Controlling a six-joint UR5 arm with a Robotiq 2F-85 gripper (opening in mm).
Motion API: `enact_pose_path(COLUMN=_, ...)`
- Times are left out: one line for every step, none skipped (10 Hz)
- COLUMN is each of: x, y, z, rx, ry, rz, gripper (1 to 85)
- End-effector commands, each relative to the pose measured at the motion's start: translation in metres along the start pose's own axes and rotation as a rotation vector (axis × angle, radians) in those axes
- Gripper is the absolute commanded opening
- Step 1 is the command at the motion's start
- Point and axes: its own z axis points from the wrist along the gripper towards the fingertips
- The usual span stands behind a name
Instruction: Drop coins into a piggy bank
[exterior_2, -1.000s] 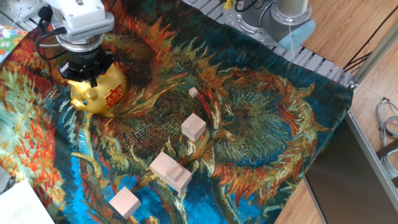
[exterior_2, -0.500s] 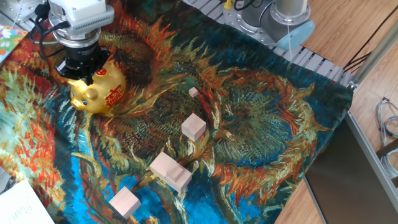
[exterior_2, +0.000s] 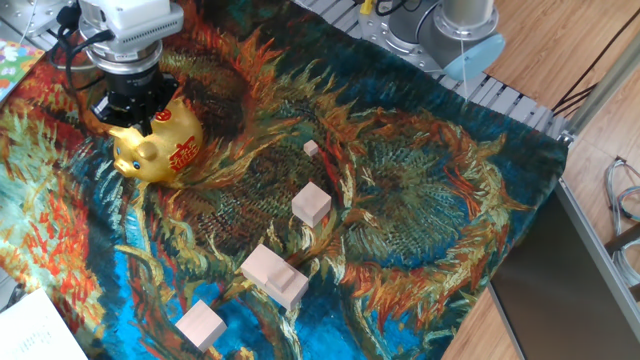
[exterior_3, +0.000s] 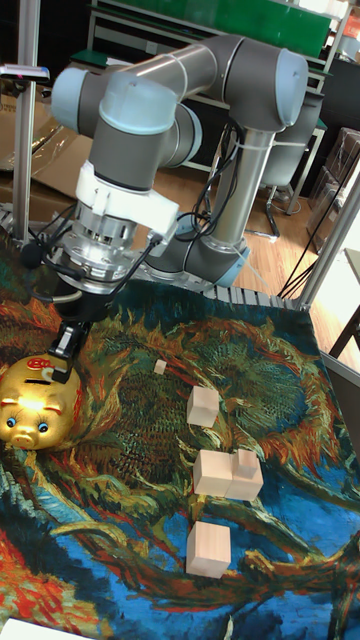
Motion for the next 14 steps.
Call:
enact_pose_path(x=0.0048, y=0.0047, z=0.0037, rx=0.001, ry=-0.017, rz=-0.016, gripper=1.3)
enact_pose_path(x=0.0053, y=0.0035, z=0.0040, rx=0.005, ry=-0.019, rz=-0.025, gripper=1.3)
enact_pose_path(x=0.0058, y=0.0040, z=0.0040, rx=0.004, ry=-0.020, rz=-0.034, gripper=1.3)
enact_pose_path(x=0.0073, y=0.0036, z=0.0040, rx=0.006, ry=-0.017, rz=-0.042, gripper=1.3)
enact_pose_path(x=0.0090, y=0.0012, z=0.0054, rx=0.012, ry=-0.017, rz=-0.053, gripper=1.3)
enact_pose_path(x=0.0072, y=0.0002, z=0.0079, rx=0.012, ry=-0.032, rz=-0.059, gripper=1.3)
enact_pose_path(x=0.0076, y=-0.0003, z=0.0099, rx=0.011, ry=-0.036, rz=-0.064, gripper=1.3)
enact_pose_path(x=0.0078, y=-0.0005, z=0.0111, rx=0.011, ry=-0.036, rz=-0.064, gripper=1.3)
enact_pose_path(x=0.0070, y=-0.0004, z=0.0115, rx=0.011, ry=-0.039, rz=-0.065, gripper=1.3)
enact_pose_path(x=0.0067, y=0.0000, z=0.0120, rx=0.009, ry=-0.041, rz=-0.065, gripper=1.3)
enact_pose_path(x=0.0064, y=0.0014, z=0.0122, rx=0.005, ry=-0.043, rz=-0.065, gripper=1.3)
enact_pose_path(x=0.0068, y=0.0029, z=0.0126, rx=0.005, ry=-0.045, rz=-0.065, gripper=1.3)
enact_pose_path(x=0.0078, y=0.0045, z=0.0132, rx=0.007, ry=-0.045, rz=-0.065, gripper=1.3)
enact_pose_path(x=0.0086, y=0.0058, z=0.0136, rx=0.007, ry=-0.045, rz=-0.065, gripper=1.3)
